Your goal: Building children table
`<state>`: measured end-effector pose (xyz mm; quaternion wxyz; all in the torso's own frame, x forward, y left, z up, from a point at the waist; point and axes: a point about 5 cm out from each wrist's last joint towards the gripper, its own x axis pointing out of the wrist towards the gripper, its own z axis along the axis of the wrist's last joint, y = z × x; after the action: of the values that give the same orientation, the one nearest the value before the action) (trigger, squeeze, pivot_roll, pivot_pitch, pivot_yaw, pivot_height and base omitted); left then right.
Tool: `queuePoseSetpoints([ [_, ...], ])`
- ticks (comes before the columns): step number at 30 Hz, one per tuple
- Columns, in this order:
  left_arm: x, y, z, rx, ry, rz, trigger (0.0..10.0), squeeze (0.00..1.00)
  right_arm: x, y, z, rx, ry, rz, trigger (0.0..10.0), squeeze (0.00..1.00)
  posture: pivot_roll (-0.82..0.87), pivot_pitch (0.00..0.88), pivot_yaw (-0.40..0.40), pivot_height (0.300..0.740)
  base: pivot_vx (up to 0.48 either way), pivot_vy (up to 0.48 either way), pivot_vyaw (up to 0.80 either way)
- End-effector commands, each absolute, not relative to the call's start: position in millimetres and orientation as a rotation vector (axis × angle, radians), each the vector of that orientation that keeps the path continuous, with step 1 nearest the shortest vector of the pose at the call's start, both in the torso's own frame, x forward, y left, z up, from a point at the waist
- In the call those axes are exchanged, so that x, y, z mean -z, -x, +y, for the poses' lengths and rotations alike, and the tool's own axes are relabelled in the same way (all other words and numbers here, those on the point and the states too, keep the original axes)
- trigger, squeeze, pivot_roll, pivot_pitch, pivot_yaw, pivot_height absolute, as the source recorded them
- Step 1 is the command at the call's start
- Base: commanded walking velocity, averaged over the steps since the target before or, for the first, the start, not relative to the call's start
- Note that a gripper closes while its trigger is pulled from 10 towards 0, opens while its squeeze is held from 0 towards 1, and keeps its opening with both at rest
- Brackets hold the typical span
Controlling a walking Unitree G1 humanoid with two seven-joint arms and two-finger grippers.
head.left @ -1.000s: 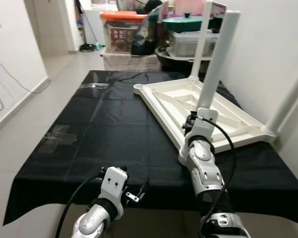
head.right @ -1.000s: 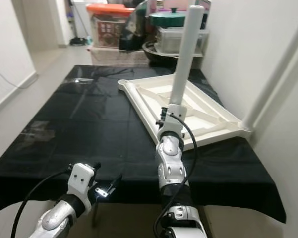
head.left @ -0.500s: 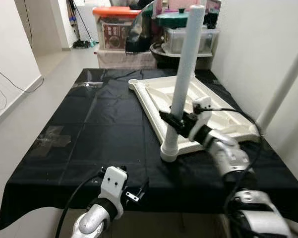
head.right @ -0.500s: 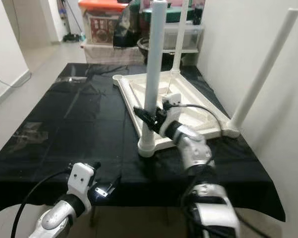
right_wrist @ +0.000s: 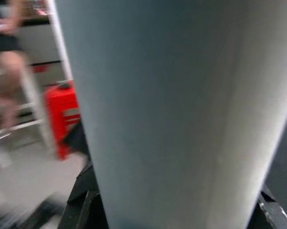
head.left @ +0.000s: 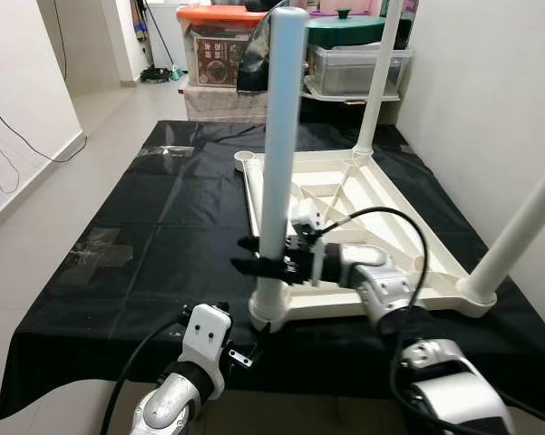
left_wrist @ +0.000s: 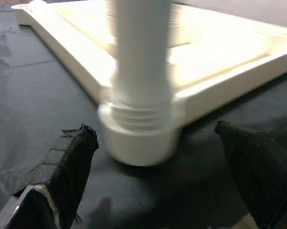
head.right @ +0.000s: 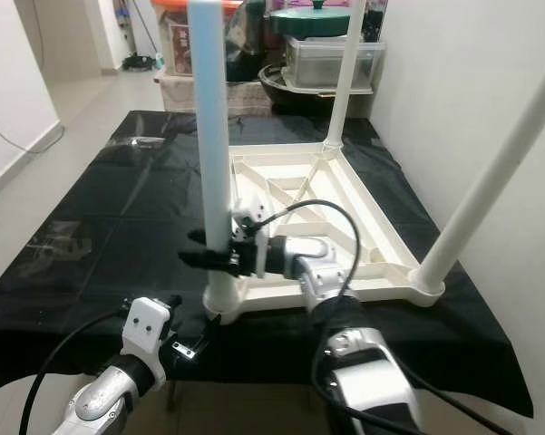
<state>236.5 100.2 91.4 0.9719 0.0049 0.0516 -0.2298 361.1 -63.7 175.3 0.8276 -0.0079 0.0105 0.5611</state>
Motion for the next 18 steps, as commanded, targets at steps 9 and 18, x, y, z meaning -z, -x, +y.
queuePoseSetpoints([
  [9, -87, -234, 101, 0.483, -0.017, 0.125, 10.0, 0.00, -171, -380, -140, -0.033, -0.001, -0.015, 0.0, 0.00, 0.10, 0.000, -0.014, 0.740, 0.000, 0.000, 0.00],
  [18, -88, -234, 98, 0.495, -0.021, 0.123, 10.0, 0.00, -159, -355, -127, 0.193, -0.148, -0.010, 10.0, 0.00, 0.11, 0.000, -0.031, 0.740, 0.000, 0.000, 0.00],
])
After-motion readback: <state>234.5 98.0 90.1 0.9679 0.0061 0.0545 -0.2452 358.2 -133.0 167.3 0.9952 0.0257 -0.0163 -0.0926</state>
